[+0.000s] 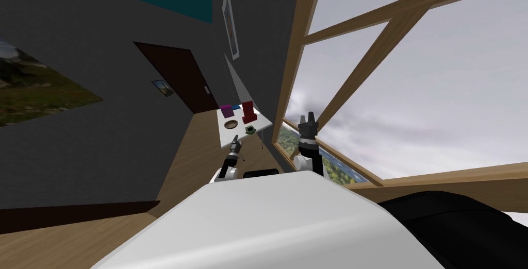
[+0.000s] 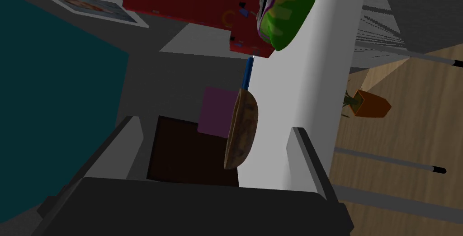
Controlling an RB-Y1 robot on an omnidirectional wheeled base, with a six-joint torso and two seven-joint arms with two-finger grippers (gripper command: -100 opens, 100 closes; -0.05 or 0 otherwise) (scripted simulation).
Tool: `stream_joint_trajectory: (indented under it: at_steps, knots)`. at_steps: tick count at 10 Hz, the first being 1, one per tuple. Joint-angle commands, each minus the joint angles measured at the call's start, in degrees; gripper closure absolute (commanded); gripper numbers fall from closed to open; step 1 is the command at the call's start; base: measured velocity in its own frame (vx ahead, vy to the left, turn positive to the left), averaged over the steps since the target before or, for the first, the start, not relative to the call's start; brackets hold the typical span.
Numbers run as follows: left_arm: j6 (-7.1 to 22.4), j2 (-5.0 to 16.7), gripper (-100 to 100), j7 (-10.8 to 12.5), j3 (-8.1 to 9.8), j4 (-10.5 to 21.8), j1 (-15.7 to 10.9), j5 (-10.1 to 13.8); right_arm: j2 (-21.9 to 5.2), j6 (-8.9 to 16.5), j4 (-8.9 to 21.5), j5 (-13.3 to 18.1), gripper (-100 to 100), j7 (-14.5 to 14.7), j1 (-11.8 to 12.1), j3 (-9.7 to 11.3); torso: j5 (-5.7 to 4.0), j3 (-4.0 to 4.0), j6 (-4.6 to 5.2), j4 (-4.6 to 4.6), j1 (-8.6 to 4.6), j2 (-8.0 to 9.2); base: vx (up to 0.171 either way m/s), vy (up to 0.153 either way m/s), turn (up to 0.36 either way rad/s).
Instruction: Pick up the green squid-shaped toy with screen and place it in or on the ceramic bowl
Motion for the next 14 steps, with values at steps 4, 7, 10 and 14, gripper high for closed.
stream_joint_trajectory:
  at_steps: [4, 7, 10, 14]
  knots:
    - [1.34, -4.19, -100, -1.49, -2.49, 4.40, -1.42, -3.35, 0.00, 0.00, 0.00, 0.00, 0, 0.00, 0.00, 0.00, 0.00, 0.02, -0.03, 0.00, 0.04, 0.07, 0.149, 0.011, -0.144]
    - [1.31, -5.84, -100, -1.67, -2.66, 4.78, -1.71, -3.67, 0.00, 0.00, 0.00, 0.00, 0, 0.00, -0.01, 0.00, -0.02, 0.20, -0.04, 0.06, -0.02, 0.37, 0.054, 0.008, -0.041]
    - [1.38, -5.98, 100, -1.70, -2.69, 4.78, -1.75, -3.70, 0.00, 0.00, 0.00, 0.00, 0, 0.00, -0.01, 0.00, -0.02, 0.34, -0.05, 0.11, -0.02, 0.62, 0.002, 0.000, 0.001]
    - [1.40, -5.96, 100, -1.75, -2.68, 4.80, -1.74, -3.73, 0.00, 0.00, 0.00, 0.00, 0, 0.00, -0.01, 0.00, 0.00, 0.37, -0.05, 0.14, -0.01, 0.66, 0.000, 0.000, 0.000]
